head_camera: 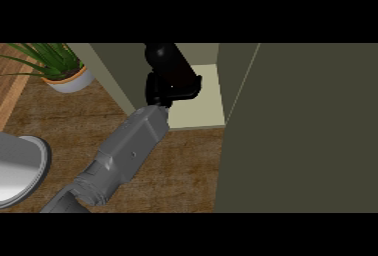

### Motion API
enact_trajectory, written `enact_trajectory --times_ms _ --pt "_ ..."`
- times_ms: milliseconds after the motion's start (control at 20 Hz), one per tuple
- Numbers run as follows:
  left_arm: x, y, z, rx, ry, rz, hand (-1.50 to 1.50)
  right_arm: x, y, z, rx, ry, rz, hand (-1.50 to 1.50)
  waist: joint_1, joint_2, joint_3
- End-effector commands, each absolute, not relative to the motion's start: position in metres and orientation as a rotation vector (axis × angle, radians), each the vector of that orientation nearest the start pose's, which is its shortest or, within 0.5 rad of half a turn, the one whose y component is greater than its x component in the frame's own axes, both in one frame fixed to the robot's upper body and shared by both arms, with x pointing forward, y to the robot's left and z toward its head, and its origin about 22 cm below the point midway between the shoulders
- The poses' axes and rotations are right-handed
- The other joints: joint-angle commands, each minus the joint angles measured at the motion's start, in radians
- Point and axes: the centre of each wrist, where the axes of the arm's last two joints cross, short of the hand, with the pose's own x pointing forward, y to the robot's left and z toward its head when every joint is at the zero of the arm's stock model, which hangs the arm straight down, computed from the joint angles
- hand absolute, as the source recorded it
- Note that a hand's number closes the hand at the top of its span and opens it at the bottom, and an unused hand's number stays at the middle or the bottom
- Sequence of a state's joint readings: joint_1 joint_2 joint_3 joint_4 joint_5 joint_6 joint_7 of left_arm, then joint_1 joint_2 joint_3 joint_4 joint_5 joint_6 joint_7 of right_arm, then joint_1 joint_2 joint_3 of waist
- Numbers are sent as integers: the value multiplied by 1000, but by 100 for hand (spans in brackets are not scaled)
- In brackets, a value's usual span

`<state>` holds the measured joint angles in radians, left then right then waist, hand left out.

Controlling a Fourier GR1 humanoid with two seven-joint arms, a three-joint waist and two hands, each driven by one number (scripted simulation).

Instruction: Pick up the wine, place it into the cabinet and close the cabinet

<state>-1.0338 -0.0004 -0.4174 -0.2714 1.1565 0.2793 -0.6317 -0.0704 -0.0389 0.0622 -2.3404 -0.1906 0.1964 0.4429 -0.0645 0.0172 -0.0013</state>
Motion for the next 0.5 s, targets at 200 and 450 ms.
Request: enact_trajectory --times_ms 200,450 --pt "411 86 12 -217 -1596 448 150 184 -218 183 333 -1958 299 -150 -20 4 0" --pt "402 93 -6 -204 -1552 443 150 189 -198 194 371 -1963 316 -150 -37 13 -1"
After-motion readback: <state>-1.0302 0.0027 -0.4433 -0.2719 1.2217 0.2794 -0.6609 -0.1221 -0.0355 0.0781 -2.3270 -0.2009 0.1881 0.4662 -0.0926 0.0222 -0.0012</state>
